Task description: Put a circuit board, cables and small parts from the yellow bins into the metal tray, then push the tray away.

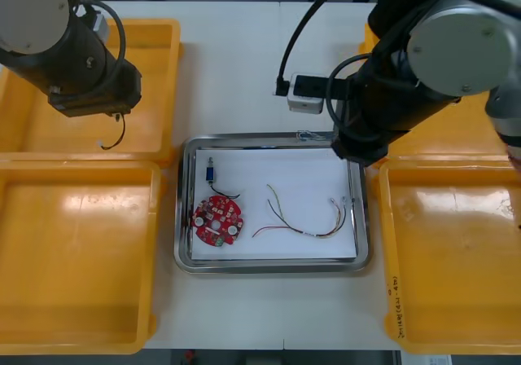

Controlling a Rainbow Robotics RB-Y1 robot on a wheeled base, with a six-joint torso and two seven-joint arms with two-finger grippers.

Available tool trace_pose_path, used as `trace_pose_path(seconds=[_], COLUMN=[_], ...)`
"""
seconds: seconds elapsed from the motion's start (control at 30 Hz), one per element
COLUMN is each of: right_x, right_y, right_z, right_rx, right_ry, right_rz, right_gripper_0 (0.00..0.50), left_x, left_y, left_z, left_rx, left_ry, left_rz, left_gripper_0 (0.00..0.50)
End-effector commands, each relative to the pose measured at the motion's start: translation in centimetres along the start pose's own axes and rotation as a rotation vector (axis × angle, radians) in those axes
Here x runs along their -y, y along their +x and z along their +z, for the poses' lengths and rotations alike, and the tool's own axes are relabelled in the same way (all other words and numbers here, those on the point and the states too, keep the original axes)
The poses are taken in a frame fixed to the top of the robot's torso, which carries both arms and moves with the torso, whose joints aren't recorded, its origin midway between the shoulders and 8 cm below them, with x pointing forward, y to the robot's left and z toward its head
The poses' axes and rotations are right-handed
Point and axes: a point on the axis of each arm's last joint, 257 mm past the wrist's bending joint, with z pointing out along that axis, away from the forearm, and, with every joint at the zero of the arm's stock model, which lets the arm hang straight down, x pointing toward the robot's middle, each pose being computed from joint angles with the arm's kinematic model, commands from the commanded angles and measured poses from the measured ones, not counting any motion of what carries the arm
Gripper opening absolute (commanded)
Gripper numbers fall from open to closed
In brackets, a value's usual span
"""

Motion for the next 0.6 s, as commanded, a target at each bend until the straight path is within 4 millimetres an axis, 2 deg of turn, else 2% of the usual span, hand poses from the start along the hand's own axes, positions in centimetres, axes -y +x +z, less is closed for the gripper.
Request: trace_pose_path(seconds=[0.03, 0.07, 0.1, 0.2, 0.3, 0.6], right_x=[-1.2, -1.2, -1.4, -1.3, -0.9, -0.3], right_y=[-3.4, -3.4, -3.8, -4.3, -4.1, -3.7], right_z=[0.7, 0.7, 1.7, 2.9, 4.3, 6.4], right_rx=[-0.020, -0.020, -0.023, -0.006, -0.009, -0.055], right_ry=[0.031, 0.031, 0.018, 0.007, -0.003, 0.038], right_rz=[-0.114, -0.114, -0.129, -0.177, -0.244, -0.396], right_gripper_0=[0.000, 0.000, 0.000, 0.000, 0.000, 0.000], left_x=[2.2, 2.2, 2.5, 2.8, 2.8, 2.6], left_y=[0.5, 0.5, 0.6, 0.9, 0.8, 0.8], left_z=[-1.4, -1.4, -1.6, -1.7, -1.8, -1.8], left_rx=[0.013, 0.013, 0.010, 0.006, 0.007, 0.008], left_ry=[0.068, 0.068, 0.079, 0.089, 0.089, 0.085], left_rz=[0.037, 0.037, 0.047, 0.052, 0.051, 0.046], left_gripper_0=[0.000, 0.000, 0.000, 0.000, 0.000, 0.000])
